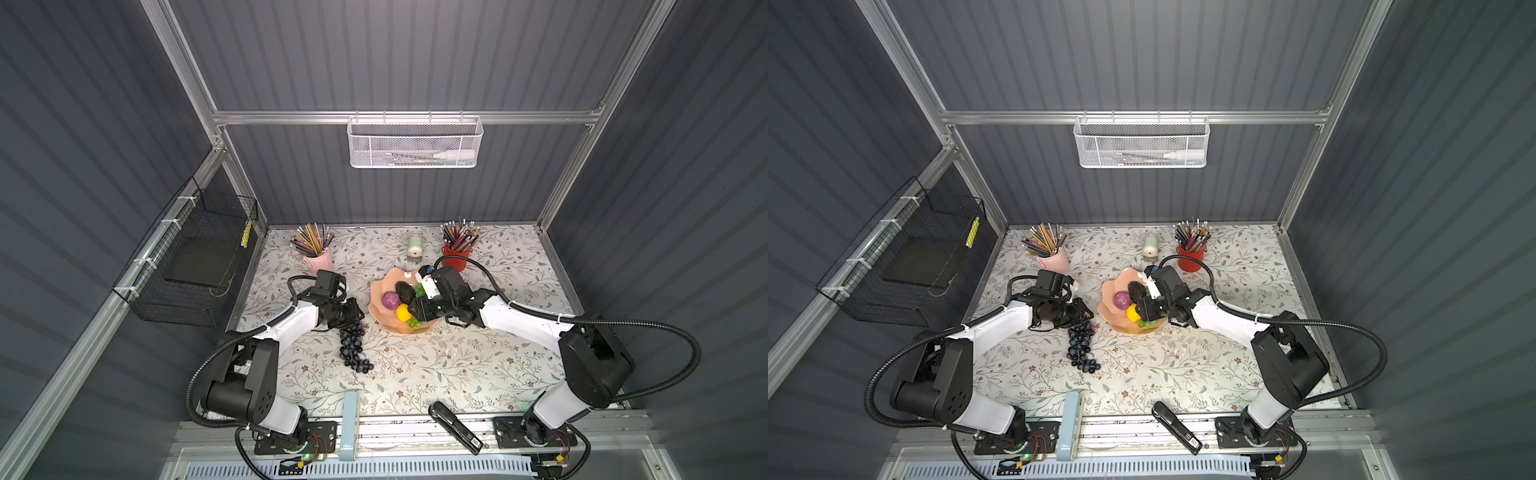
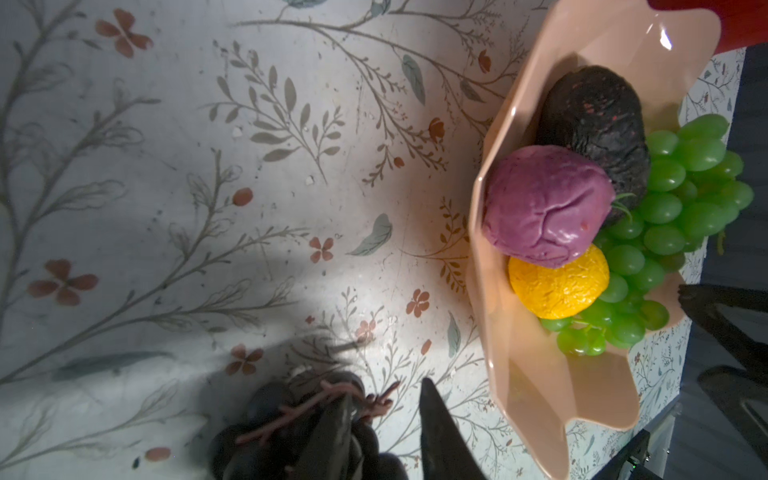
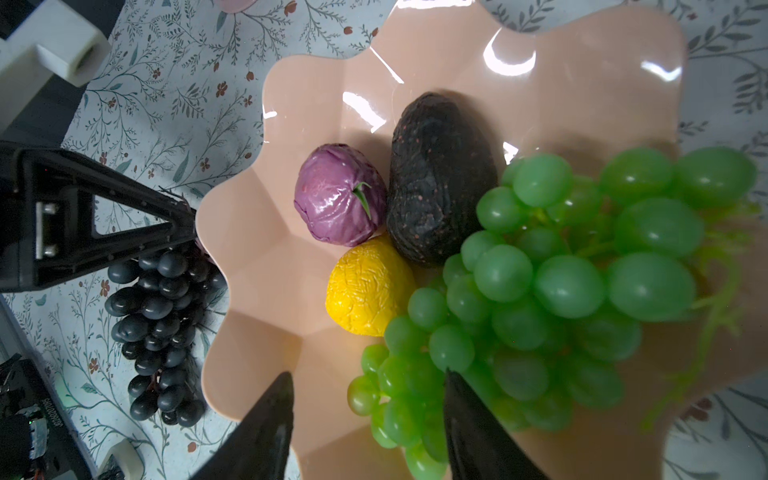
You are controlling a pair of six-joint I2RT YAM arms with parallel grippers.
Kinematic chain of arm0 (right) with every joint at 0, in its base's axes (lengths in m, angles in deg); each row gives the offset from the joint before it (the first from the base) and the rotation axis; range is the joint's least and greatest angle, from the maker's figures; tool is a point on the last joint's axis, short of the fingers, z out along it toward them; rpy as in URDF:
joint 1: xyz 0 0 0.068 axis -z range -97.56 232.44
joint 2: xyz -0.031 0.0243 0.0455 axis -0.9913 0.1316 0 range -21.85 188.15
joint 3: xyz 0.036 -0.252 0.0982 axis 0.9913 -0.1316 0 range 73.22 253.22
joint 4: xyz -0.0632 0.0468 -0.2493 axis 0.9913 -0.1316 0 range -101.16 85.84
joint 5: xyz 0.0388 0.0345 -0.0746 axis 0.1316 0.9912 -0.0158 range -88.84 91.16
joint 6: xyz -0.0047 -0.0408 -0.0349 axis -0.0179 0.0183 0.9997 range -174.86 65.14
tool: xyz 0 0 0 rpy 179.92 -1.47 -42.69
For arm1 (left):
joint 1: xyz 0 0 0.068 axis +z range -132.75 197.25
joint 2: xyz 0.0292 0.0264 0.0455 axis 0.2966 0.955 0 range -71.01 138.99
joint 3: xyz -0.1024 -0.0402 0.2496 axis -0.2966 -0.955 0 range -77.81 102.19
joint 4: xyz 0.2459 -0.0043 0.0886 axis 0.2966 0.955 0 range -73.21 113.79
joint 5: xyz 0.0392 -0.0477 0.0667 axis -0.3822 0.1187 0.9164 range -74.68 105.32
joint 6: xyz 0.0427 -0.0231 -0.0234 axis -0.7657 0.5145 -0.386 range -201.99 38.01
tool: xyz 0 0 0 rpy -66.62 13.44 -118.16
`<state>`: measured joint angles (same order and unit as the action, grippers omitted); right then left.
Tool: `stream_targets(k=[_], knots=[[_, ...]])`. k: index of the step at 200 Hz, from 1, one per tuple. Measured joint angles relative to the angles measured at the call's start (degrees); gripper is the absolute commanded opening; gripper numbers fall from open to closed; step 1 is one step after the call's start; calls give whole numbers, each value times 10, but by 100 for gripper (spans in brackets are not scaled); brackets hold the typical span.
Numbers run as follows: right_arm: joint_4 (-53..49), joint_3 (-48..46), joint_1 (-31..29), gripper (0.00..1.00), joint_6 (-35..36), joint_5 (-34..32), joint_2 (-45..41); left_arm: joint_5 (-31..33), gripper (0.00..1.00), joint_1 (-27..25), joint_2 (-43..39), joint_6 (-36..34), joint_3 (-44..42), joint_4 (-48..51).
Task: Place and organize the fake fruits in the fruit bowl
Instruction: 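Grasp the black grapes with the left gripper while the right gripper waits, then lift the black grapes and carry them over the bowl with the left gripper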
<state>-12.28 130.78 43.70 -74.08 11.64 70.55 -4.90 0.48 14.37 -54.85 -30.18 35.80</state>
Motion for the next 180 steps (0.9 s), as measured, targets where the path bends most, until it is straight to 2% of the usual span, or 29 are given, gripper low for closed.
stream_targets(k=[26, 89, 98, 125, 151, 180], knots=[[0, 1, 0, 58, 1, 1, 1, -3, 13, 0, -13, 7, -4, 0], [3, 0, 0, 59, -1, 1, 1, -4, 4, 0, -15, 10, -19, -21], [5, -2, 0, 58, -1, 1, 1, -4, 0, 0, -15, 12, -23, -27], [5, -2, 0, 58, -1, 0, 1, -4, 0, 0, -20, 12, -31, -42], [5, -4, 0, 58, -1, 0, 1, -4, 0, 0, -60, 12, -32, -35], [19, -20, 0, 58, -1, -2, -6, -4, 0, 0, -99, 2, -5, 16]])
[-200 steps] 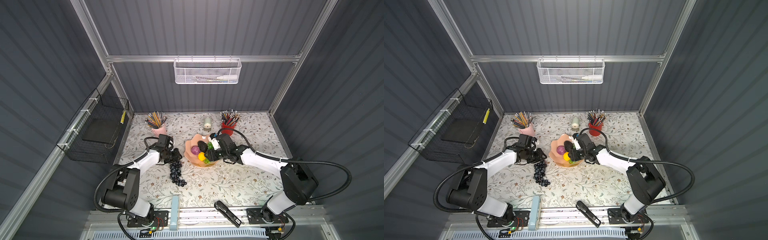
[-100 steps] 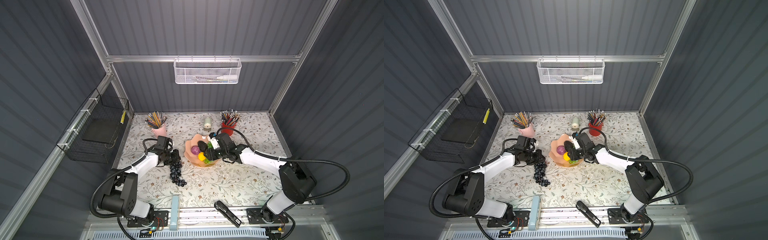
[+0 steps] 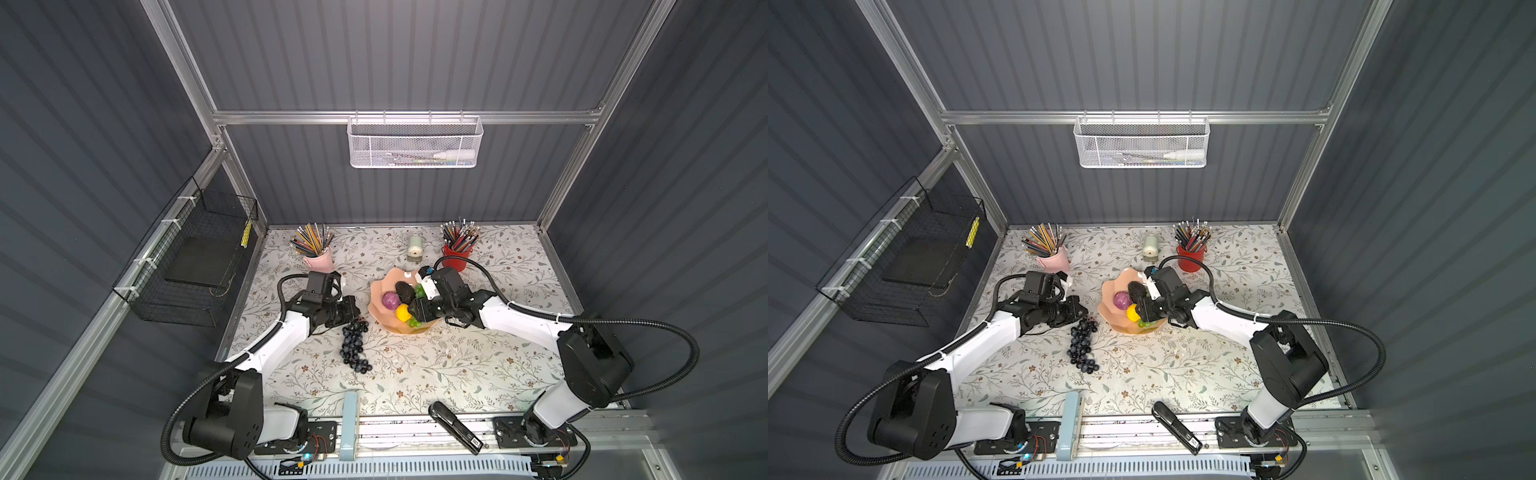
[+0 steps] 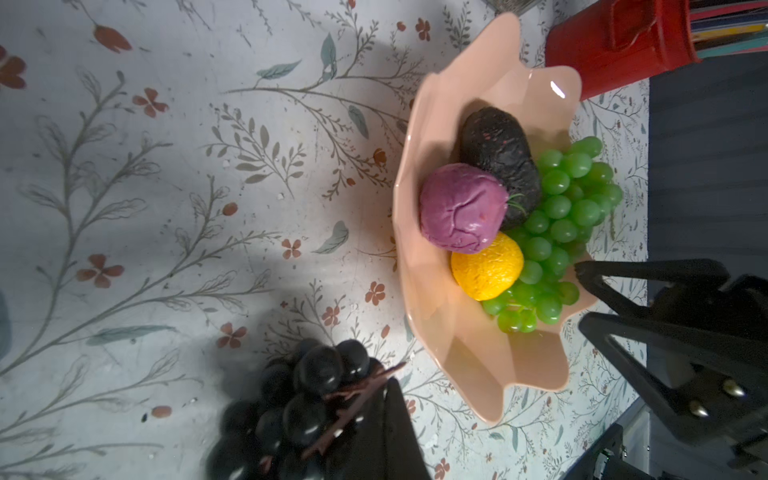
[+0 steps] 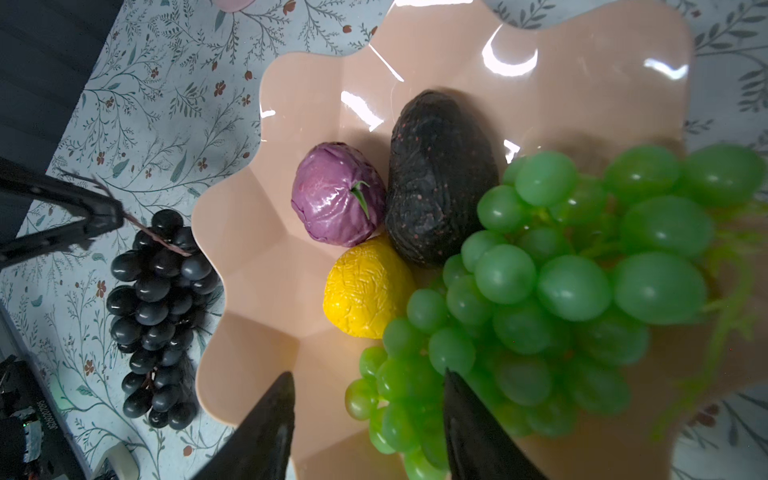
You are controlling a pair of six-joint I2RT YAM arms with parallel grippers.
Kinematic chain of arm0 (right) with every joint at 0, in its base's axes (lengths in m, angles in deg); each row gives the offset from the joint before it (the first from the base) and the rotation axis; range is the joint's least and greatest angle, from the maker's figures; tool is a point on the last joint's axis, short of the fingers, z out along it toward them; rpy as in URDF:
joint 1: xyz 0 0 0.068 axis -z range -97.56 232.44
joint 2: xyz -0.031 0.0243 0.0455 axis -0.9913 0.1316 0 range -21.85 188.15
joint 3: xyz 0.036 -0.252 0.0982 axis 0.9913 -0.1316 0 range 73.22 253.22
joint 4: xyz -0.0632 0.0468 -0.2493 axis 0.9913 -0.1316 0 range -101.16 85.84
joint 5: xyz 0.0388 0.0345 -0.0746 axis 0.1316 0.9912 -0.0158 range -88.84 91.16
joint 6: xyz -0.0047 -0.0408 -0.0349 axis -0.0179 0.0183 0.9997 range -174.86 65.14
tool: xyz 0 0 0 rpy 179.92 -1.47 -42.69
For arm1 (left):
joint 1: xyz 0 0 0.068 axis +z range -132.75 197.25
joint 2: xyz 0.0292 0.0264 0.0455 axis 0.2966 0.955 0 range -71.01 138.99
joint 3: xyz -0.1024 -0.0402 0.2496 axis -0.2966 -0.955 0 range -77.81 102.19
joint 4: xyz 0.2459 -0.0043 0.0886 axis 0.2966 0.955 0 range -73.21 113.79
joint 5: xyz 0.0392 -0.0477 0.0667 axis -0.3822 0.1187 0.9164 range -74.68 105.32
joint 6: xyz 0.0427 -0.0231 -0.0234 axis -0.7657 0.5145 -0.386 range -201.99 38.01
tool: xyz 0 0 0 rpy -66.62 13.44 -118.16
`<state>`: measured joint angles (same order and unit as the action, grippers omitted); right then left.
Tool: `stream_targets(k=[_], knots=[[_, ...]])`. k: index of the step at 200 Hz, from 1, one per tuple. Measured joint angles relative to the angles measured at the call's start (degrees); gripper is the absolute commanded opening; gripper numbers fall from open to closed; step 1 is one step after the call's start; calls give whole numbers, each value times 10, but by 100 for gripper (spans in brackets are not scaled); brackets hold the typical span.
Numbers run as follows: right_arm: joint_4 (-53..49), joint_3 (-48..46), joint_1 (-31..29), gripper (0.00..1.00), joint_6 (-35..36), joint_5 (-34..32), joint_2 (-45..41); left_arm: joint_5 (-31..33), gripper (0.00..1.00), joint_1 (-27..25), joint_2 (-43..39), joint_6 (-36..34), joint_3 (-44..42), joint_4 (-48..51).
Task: Place and organize the fake fruits in the fruit bowl
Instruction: 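Lift the black grapes and carry them over the bowl with the left gripper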
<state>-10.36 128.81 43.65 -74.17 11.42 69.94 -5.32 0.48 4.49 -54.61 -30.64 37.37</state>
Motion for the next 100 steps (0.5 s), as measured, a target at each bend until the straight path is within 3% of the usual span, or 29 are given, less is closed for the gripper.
stream_targets(k=[100], knots=[[83, -80, 0, 58, -1, -43, -105, -59, 0, 0, -63, -8, 123, 129]])
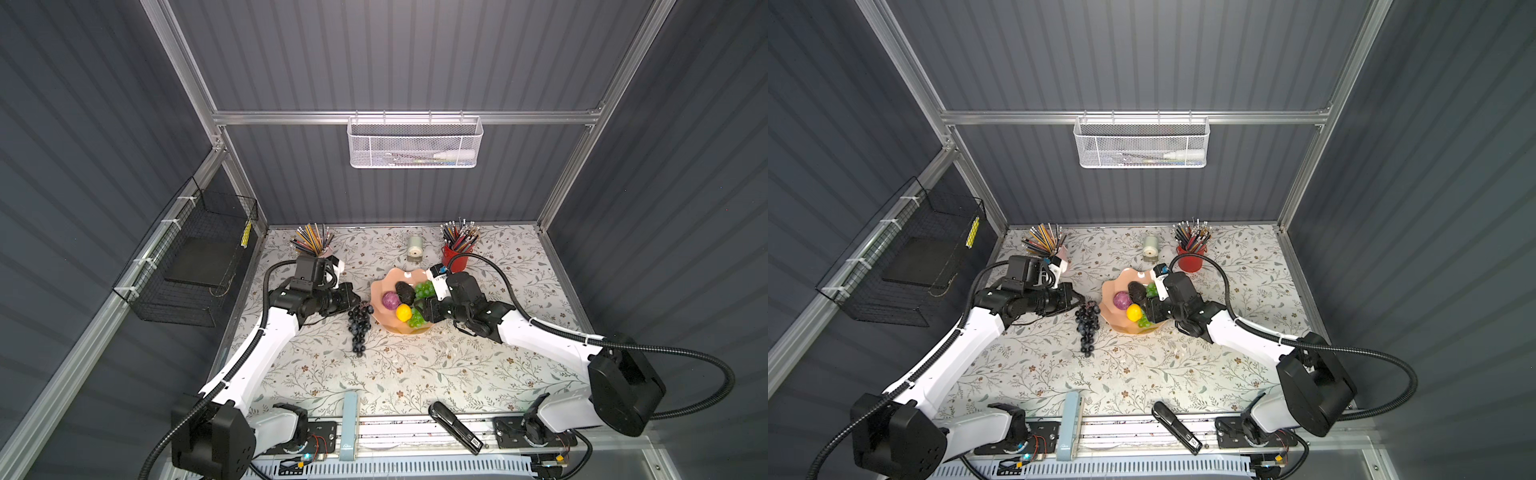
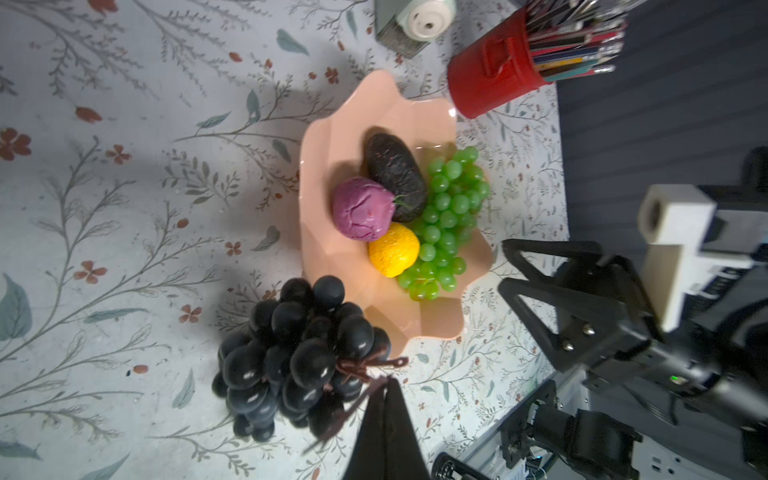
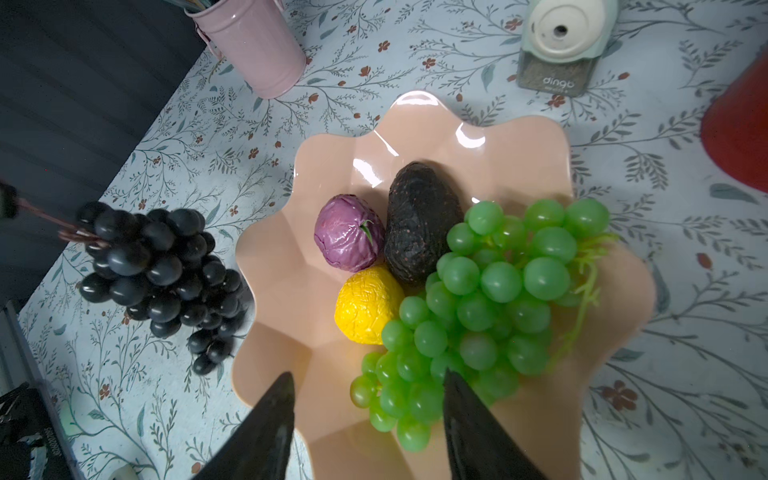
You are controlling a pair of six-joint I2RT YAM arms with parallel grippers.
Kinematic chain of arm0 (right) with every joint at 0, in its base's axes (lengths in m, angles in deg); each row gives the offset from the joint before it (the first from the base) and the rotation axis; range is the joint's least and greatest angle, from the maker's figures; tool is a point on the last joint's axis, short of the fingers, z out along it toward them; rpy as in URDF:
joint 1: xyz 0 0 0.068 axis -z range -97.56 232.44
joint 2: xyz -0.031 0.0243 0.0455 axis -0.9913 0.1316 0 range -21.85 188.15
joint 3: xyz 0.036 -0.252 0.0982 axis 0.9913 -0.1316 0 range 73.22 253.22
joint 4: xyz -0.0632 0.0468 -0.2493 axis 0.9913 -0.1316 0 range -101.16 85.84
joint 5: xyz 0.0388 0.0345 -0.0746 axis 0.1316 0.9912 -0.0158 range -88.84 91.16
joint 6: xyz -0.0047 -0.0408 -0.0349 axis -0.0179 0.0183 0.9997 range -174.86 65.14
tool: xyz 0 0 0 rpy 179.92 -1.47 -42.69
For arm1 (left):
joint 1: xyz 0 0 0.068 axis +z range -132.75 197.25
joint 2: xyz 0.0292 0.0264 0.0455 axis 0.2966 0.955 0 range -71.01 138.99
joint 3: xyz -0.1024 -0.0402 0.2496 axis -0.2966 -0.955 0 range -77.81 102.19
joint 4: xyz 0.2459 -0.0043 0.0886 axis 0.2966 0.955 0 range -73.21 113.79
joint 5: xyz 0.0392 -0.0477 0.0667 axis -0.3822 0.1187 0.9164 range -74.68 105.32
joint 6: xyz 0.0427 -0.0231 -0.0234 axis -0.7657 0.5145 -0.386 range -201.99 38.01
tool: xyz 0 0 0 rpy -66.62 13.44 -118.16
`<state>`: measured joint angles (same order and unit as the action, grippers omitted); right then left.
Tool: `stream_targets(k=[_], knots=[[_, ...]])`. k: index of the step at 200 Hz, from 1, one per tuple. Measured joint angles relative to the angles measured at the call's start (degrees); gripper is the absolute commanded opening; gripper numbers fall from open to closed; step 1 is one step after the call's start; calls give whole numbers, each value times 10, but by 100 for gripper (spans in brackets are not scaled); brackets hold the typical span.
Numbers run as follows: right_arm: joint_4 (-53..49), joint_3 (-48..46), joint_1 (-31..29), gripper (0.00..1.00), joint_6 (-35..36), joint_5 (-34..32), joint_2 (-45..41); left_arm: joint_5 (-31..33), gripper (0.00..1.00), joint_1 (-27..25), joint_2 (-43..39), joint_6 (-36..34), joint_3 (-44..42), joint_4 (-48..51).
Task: Place and organize the fake fruits in the fruit bowl
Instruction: 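Lift the black grapes and carry them over the bowl with the left gripper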
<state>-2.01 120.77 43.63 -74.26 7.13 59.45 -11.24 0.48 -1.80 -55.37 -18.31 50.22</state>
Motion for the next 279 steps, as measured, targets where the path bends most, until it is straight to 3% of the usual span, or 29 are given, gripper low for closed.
stream_targets(k=[78, 114, 173, 279], knots=[[24, -13, 0, 59, -4, -18, -2, -140, 0, -1, -3, 11, 73, -50], [28, -23, 0, 59, -8, -28, -9, -172, 0, -27, 14, 13, 97, -71], [38, -28, 4, 60, -10, -38, -14, -176, 0, -87, 46, 14, 101, -77], [42, -48, 10, 61, -12, -39, -21, -165, 0, -94, 47, 39, 53, -105]])
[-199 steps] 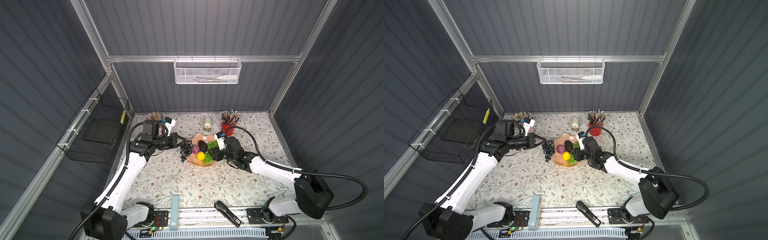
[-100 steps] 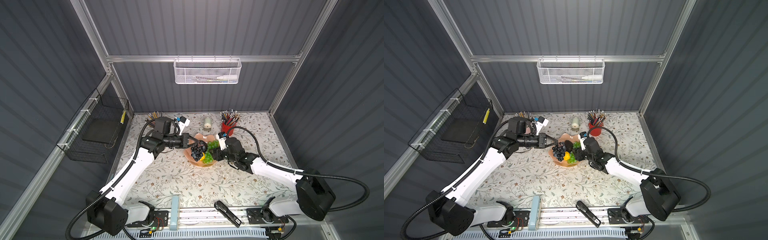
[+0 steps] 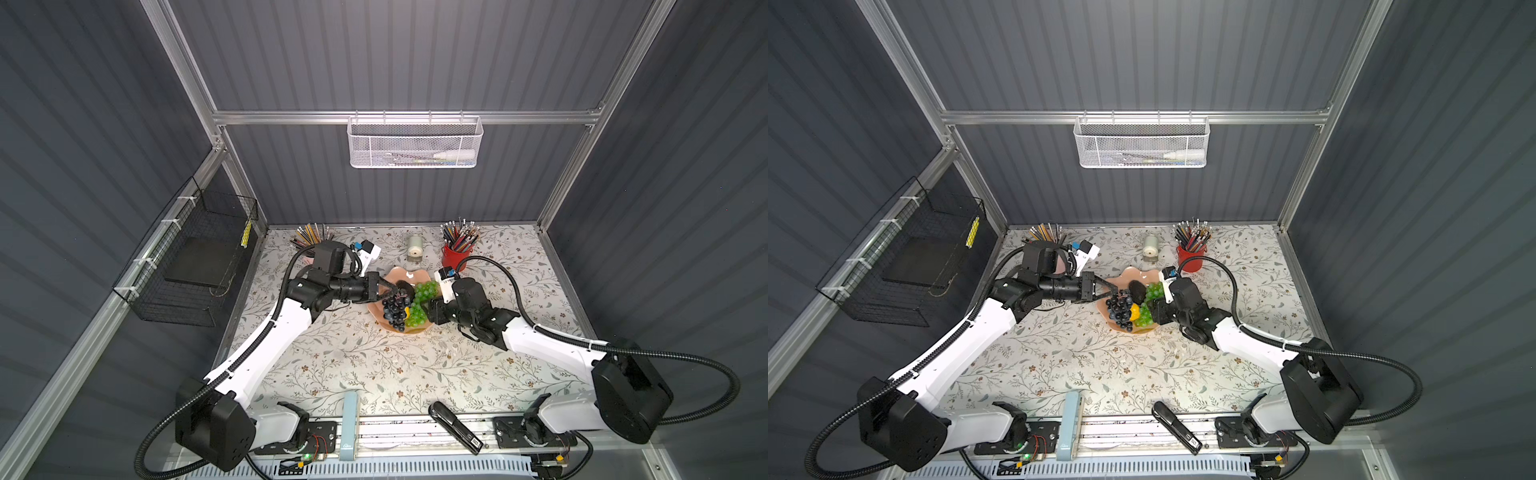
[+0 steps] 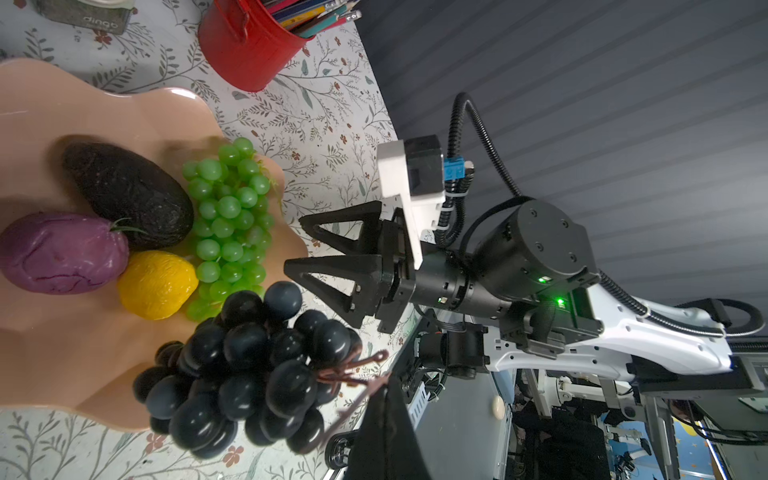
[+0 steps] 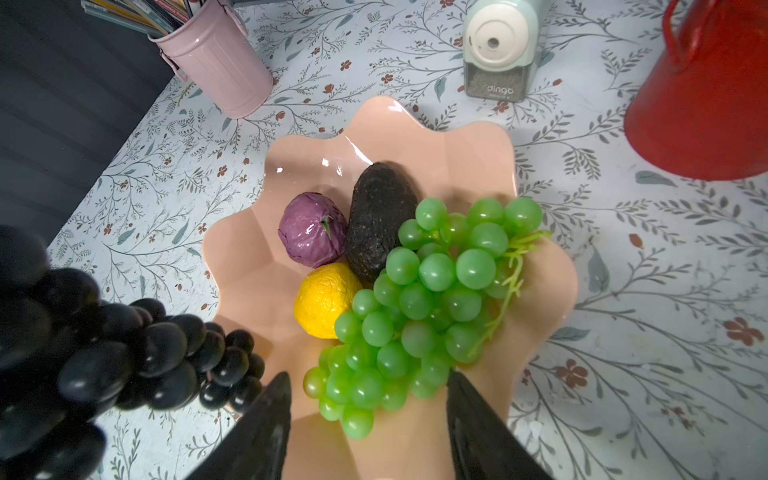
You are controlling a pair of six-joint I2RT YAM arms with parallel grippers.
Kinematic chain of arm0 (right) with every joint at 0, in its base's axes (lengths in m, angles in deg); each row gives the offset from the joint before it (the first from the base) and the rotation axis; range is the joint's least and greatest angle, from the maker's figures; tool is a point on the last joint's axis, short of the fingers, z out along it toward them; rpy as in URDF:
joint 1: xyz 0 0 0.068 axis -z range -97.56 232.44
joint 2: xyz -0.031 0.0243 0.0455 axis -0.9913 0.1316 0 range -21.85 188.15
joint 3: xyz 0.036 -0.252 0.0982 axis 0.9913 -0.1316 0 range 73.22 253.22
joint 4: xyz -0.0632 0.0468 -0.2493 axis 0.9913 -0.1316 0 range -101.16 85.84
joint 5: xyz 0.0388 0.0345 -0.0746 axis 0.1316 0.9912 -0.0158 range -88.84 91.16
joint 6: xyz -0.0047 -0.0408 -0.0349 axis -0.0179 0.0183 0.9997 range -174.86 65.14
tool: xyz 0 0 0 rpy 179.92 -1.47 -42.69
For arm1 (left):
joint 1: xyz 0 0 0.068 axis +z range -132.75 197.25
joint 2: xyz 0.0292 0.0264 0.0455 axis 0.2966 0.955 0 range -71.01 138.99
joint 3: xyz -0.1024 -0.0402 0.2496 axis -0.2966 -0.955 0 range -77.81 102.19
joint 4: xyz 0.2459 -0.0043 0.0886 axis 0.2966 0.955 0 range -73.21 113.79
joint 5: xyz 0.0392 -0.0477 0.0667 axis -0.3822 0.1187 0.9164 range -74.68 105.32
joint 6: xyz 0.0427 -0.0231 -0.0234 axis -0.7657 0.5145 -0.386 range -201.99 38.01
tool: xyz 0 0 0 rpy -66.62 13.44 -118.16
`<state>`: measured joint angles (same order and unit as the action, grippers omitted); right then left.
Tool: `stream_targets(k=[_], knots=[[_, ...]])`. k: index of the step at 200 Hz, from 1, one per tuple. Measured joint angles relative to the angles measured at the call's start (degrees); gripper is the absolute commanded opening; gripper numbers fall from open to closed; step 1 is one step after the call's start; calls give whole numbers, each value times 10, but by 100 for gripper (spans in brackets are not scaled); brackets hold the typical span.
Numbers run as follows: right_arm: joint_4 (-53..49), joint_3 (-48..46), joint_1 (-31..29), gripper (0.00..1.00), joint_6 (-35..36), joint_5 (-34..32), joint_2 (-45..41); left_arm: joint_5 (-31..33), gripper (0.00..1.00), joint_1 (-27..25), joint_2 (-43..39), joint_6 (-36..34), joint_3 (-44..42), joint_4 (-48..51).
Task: Place and organize the fake fruits in the fruit bowl
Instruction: 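Lift the black grapes and carry them over the bowl with the left gripper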
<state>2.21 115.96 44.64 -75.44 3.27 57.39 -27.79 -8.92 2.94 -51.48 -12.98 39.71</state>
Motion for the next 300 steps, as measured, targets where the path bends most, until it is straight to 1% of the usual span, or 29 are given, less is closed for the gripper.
stream_targets(k=[42, 119, 209, 241, 300], knots=[[0, -1, 1, 61, 0, 0, 0, 32, 0, 0, 2, -10, -2, 16], [-6, -1, 2, 61, 1, 5, 0, 106, 0, 5, 29, -63, -2, 63], [-13, 5, 2, 61, 9, 20, 0, 125, 0, 49, 102, -105, 27, 71], [-12, 6, 2, 60, 11, 33, 4, 125, 0, 54, 128, -113, 49, 68], [5, 22, -1, 60, 11, 62, 39, 138, 0, 64, 156, -126, 59, 69]])
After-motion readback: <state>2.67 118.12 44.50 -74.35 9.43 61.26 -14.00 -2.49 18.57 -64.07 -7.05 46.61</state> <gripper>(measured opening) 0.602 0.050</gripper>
